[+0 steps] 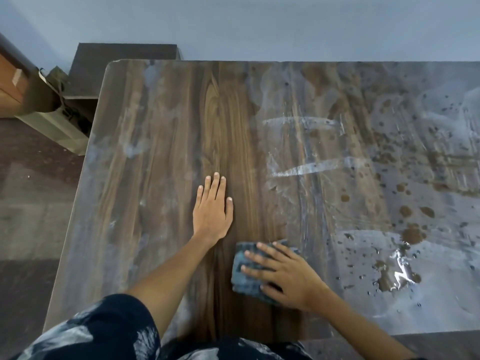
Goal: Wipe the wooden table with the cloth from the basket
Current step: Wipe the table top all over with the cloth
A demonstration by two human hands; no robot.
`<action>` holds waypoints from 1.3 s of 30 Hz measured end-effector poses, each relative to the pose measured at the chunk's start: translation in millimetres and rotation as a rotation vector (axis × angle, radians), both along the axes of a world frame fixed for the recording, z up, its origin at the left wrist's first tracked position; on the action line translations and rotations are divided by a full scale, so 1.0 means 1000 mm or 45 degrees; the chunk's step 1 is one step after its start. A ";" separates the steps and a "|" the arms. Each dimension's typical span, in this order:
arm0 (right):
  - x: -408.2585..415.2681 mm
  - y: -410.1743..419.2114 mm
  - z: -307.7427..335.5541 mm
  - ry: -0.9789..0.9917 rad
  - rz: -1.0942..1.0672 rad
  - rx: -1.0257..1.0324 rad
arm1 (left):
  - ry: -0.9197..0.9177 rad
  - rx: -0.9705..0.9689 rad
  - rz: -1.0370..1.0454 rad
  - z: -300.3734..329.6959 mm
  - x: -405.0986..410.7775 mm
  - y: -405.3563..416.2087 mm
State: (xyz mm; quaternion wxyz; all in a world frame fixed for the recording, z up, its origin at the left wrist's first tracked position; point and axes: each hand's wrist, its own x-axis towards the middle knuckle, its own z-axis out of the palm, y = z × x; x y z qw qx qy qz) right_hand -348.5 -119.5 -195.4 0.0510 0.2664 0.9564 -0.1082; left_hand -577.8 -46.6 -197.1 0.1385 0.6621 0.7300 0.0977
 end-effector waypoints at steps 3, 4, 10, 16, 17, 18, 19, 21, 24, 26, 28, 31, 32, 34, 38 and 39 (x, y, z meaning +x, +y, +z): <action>-0.010 0.041 0.004 0.011 -0.312 0.010 | 0.003 -0.011 -0.001 0.000 0.005 0.015; -0.016 0.056 0.004 0.010 -0.376 0.001 | 0.002 -0.017 0.001 0.000 0.006 0.021; -0.052 0.159 0.002 0.016 -0.657 0.034 | 0.028 -0.006 0.008 0.001 -0.001 0.069; -0.087 0.245 0.003 0.058 -0.913 0.035 | 0.047 0.009 -0.003 0.000 -0.005 0.113; -0.094 0.258 0.003 0.064 -0.943 0.024 | 0.039 0.008 0.014 0.000 -0.003 0.120; -0.100 0.269 0.004 0.068 -0.963 0.015 | 0.024 0.009 0.035 0.000 -0.002 0.128; -0.106 0.278 0.004 0.069 -0.968 0.004 | 0.006 0.009 0.057 0.000 0.000 0.137; -0.111 0.288 0.004 0.077 -0.936 -0.017 | -0.015 0.006 0.099 0.002 0.003 0.154; -0.100 0.288 0.001 0.147 -0.811 0.010 | -0.023 -0.003 0.150 0.002 0.002 0.184; -0.084 0.288 -0.002 0.223 -0.691 0.016 | 0.000 -0.014 0.156 0.000 -0.004 0.201; -0.072 0.297 -0.005 0.248 -0.638 0.028 | 0.031 -0.014 0.141 -0.002 -0.011 0.214; -0.076 0.328 -0.006 0.258 -0.761 0.095 | 0.020 0.003 0.172 -0.002 -0.015 0.233; -0.083 0.343 -0.005 0.263 -0.824 0.105 | 0.007 0.004 0.192 -0.002 -0.013 0.242; -0.098 0.373 -0.005 0.258 -0.937 0.101 | -0.001 -0.006 0.226 -0.002 -0.011 0.257; -0.128 0.429 -0.001 0.221 -1.001 0.096 | 0.031 0.031 0.228 -0.008 -0.011 0.272; -0.135 0.440 -0.001 0.214 -0.990 0.087 | 0.035 0.075 0.233 -0.010 -0.011 0.272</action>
